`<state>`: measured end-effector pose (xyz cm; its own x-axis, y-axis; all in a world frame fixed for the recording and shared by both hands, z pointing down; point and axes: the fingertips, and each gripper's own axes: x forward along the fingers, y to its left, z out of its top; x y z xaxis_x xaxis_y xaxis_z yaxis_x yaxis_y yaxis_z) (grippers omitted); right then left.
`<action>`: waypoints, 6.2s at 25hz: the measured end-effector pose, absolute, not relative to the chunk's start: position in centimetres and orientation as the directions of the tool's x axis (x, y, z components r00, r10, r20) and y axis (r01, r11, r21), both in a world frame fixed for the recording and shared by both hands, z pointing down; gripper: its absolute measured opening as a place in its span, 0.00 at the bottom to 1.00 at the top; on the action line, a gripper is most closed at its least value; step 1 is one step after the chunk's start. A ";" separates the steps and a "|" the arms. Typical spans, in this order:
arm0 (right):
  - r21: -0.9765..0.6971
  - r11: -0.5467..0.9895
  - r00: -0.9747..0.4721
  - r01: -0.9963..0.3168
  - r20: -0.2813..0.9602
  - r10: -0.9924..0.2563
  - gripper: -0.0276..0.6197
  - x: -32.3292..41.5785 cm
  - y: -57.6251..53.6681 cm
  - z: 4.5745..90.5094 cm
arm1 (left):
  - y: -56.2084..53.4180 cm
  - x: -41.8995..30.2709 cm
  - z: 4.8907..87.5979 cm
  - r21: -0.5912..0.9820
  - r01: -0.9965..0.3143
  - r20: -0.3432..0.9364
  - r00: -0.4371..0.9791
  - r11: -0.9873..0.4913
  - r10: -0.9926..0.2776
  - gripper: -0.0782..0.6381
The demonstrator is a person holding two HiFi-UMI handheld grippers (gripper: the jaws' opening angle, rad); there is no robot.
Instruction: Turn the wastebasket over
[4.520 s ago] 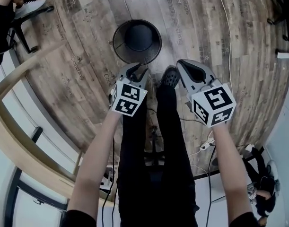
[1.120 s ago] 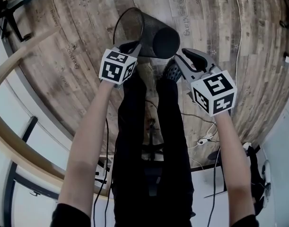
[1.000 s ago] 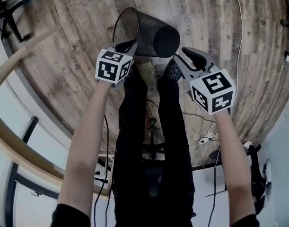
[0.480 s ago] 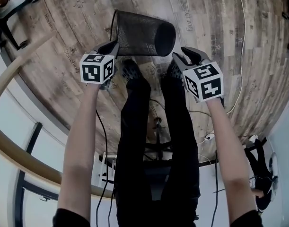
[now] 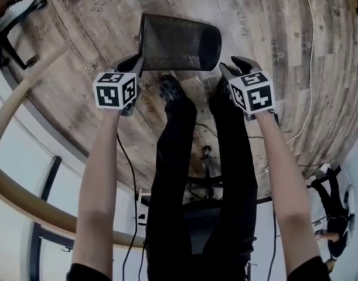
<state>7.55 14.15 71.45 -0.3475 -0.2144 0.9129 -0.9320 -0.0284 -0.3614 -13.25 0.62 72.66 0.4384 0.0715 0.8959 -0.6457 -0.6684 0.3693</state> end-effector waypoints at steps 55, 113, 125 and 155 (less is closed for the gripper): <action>-0.454 -0.040 -0.418 -0.890 0.848 -0.326 0.10 1.7 8.7 74.7 | 5.6 -15.3 76.0 0.385 -0.687 0.903 0.417 -0.616 0.100 0.17; -0.126 0.185 -0.214 -0.975 0.768 -0.604 0.25 7.7 0.5 66.9 | 7.8 -12.4 83.1 0.398 -0.792 0.906 0.419 -0.463 0.061 0.21; -0.123 0.364 -0.338 -0.923 0.710 -0.617 0.21 2.4 -2.4 64.9 | 8.2 -14.5 83.7 0.407 -0.825 0.903 0.428 -0.393 0.038 0.24; -0.173 0.558 -0.521 -0.812 0.648 -0.556 0.18 -6.7 -3.0 62.8 | 1.7 -17.0 74.6 -0.143 -0.608 0.822 0.368 -0.781 -0.436 0.67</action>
<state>-6.75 -3.04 62.84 -0.5206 -0.5561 0.6479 -0.8117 0.5578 -0.1734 -17.01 1.71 74.64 0.3675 -0.4359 0.8215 -0.6077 -0.7813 -0.1427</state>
